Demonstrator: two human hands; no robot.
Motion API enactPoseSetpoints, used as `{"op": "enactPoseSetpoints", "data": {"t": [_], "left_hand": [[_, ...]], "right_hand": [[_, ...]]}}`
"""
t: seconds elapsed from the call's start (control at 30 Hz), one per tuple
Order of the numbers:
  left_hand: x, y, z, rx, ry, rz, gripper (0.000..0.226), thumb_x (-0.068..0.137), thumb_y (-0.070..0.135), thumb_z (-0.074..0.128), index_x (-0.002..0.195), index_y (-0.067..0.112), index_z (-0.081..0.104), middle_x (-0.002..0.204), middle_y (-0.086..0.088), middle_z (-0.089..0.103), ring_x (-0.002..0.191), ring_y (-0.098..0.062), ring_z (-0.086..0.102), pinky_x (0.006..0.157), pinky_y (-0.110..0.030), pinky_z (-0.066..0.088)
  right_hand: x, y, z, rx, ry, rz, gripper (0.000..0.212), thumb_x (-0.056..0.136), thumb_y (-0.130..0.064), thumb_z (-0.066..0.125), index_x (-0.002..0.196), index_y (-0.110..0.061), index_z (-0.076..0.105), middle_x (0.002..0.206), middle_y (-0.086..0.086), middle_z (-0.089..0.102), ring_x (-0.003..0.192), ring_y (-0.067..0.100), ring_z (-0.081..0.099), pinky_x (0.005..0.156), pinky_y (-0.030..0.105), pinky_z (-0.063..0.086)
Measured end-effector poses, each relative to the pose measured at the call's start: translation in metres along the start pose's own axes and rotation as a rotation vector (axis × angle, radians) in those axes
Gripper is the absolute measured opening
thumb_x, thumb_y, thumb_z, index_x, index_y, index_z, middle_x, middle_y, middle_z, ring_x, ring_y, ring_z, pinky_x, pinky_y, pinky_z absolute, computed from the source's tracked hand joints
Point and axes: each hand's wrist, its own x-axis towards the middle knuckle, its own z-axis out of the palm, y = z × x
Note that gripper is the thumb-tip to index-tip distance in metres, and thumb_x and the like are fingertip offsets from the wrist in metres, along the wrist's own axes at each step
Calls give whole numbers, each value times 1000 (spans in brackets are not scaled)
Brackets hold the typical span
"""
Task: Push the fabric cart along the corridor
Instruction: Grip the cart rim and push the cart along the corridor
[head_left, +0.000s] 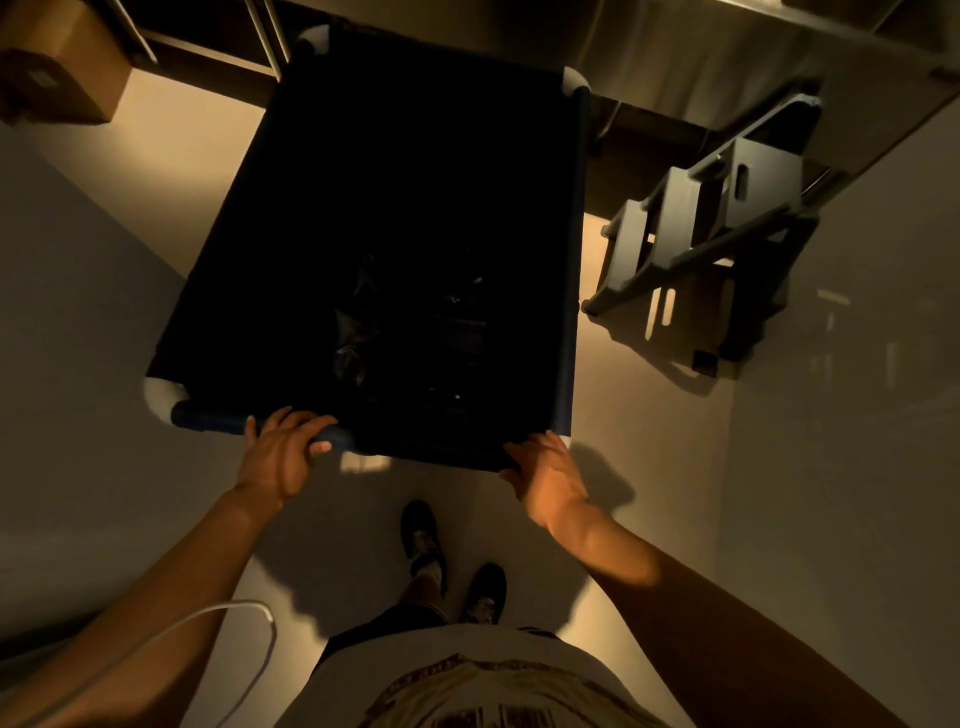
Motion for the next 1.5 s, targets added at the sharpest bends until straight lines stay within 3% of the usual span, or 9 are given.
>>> {"op": "enactPoseSetpoints", "data": {"t": [0.2, 0.4, 0.73, 0.9, 1.0, 1.13, 1.5], "left_hand": [[36, 3, -20, 14, 0, 39, 43, 98, 40, 55, 140, 33, 56, 141, -3, 57, 140, -31, 40, 120, -63, 11], [70, 12, -33, 54, 38, 55, 41, 98, 40, 55, 138, 35, 57, 137, -2, 60, 138, -29, 44, 120, -63, 14], [130, 33, -49, 57, -1, 13, 43, 100, 45, 47, 143, 39, 49, 148, -1, 52, 144, -28, 37, 122, -63, 10], [151, 41, -57, 75, -9, 44, 46, 100, 50, 45, 144, 38, 46, 148, -1, 52, 144, -30, 38, 121, -64, 15], [164, 46, -60, 66, -5, 35, 48, 100, 51, 44, 146, 38, 45, 149, -1, 51, 143, -30, 38, 121, -63, 14], [179, 62, -68, 50, 25, 10, 47, 99, 49, 45, 143, 36, 48, 145, -1, 55, 139, -30, 42, 120, -62, 17], [228, 103, -86, -4, 6, -139, 47, 100, 50, 42, 145, 39, 44, 148, 0, 52, 141, -29, 39, 122, -59, 15]], "right_hand": [[31, -2, -12, 33, -41, 49, 42, 99, -36, 51, 140, -25, 55, 132, 1, 65, 134, 23, 46, 124, 34, 17], [61, 2, -31, 53, -57, 100, 45, 99, -36, 53, 143, -24, 54, 143, 2, 59, 140, 24, 41, 125, 36, 11], [109, 16, -70, -21, -10, 154, 44, 99, -34, 53, 141, -23, 55, 141, 4, 60, 138, 26, 43, 123, 38, 23], [137, 25, -87, -20, -27, 186, 43, 100, -29, 53, 142, -25, 53, 144, 4, 56, 142, 25, 39, 125, 39, 20], [157, 35, -98, -25, -55, 169, 44, 101, -32, 52, 145, -23, 50, 148, 3, 53, 146, 24, 35, 126, 39, 17], [175, 55, -109, -60, 52, 64, 42, 102, -29, 52, 141, -17, 57, 143, 5, 59, 144, 24, 41, 125, 37, 17], [257, 103, -158, -10, 41, -25, 37, 98, -23, 58, 136, -21, 61, 139, 2, 61, 142, 24, 41, 126, 41, 20]]}}
